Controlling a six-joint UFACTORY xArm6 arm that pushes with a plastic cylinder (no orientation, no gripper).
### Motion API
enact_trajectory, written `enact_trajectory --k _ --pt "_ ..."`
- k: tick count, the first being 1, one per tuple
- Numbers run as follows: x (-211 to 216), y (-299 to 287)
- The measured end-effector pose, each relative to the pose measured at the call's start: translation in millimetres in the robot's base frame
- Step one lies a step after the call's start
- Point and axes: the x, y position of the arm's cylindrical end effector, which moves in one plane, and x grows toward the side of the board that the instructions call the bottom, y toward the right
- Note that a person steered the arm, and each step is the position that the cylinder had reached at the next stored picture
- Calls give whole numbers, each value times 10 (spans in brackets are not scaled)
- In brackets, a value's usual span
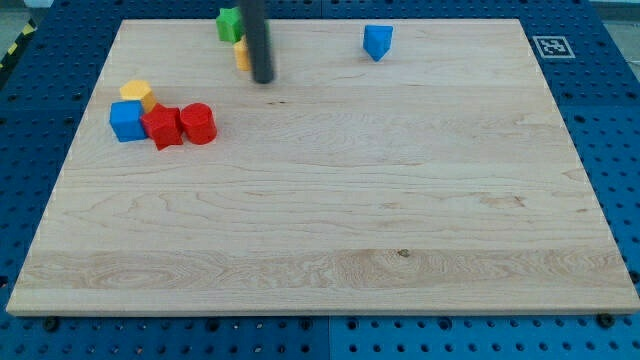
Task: Slide the green star horizontal to the green circle
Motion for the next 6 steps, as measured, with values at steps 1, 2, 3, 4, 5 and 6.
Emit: enact_trajectory --k 1,2,3,4,5,6 --pt "-512 658" --pt "-996 590" --pt "-1147 79" --pt "-1152 -469" --pt "-1111 -975" --pt "-757 -1064"
